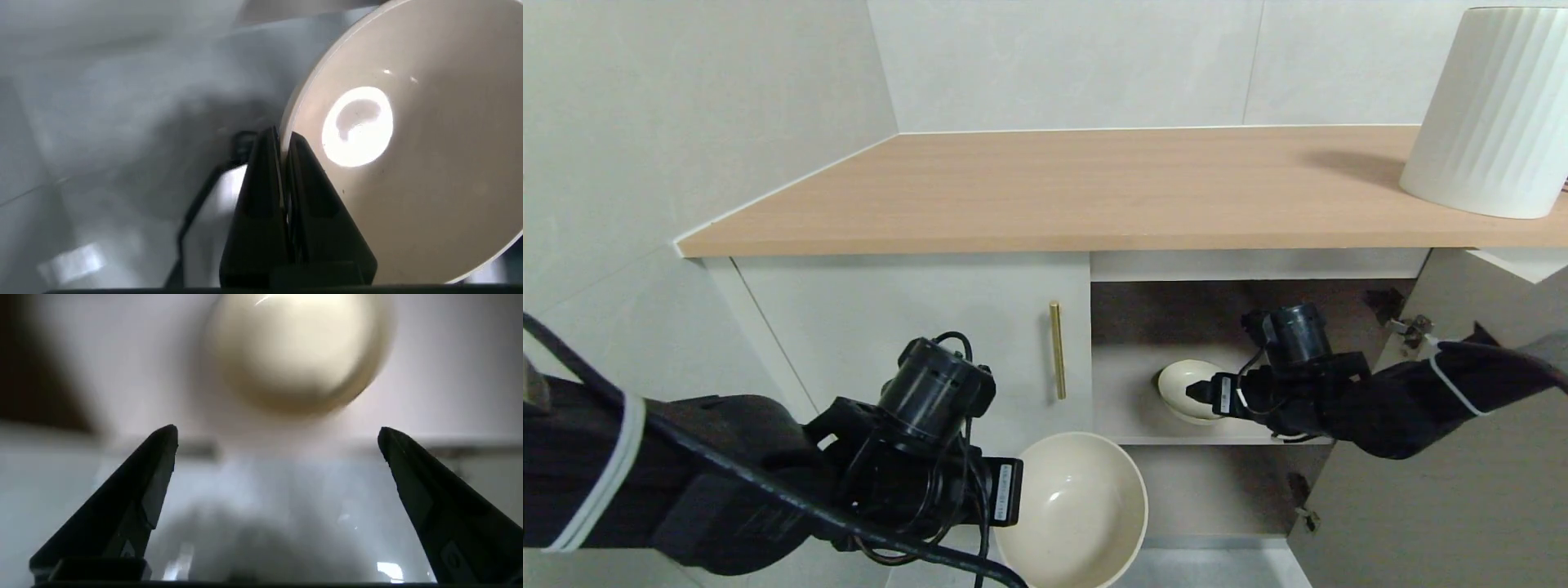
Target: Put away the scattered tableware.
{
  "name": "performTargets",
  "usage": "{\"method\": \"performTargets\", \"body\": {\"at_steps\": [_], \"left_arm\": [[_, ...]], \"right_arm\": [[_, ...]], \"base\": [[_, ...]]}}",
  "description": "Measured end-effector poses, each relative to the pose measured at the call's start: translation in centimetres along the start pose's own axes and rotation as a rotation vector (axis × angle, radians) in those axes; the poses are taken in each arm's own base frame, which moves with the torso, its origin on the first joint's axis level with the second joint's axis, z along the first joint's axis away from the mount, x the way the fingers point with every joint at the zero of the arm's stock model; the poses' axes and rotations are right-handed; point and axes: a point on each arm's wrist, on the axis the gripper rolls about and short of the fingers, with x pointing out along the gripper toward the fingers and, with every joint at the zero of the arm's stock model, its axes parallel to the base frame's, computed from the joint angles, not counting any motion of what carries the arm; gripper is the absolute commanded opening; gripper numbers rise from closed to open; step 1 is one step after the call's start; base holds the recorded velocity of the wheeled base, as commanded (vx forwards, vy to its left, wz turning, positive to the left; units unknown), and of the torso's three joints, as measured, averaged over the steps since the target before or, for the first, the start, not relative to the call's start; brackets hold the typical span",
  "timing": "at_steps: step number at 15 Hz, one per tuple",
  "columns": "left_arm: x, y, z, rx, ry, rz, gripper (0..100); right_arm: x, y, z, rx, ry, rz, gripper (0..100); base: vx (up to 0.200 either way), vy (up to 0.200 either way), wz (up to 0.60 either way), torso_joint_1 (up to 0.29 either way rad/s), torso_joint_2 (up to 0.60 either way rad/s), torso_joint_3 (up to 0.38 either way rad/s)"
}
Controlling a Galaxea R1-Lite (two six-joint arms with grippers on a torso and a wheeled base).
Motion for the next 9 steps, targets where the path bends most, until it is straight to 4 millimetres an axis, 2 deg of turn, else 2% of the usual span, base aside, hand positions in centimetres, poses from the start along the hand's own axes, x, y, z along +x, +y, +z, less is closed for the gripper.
{"method": "performTargets", "body": {"at_steps": [3,5,7,9], "left_arm": [[1.7,-0.6,-1.0,0.036,0.022,0.079,0],[2.4,-0.8,-1.3,0.046,0.041,0.086,0],[2.6,-1.1,-1.6,0.058,0.051,0.084,0],[2.6,-1.3,-1.8,0.068,0.044,0.095,0]], "right_arm": [[-5.2,3.2,-1.3,-0.087,0.133,0.110,100],[-7.8,4.9,-2.1,-0.138,0.162,0.178,100],[-9.3,6.0,-3.1,-0.205,0.195,0.217,100],[-9.8,7.0,-4.0,-0.245,0.219,0.241,100]], "base": [[0.000,0.000,0.00,0.000,0.00,0.000],[0.000,0.000,0.00,0.000,0.00,0.000],[0.000,0.000,0.00,0.000,0.00,0.000],[0.000,0.000,0.00,0.000,0.00,0.000]]}}
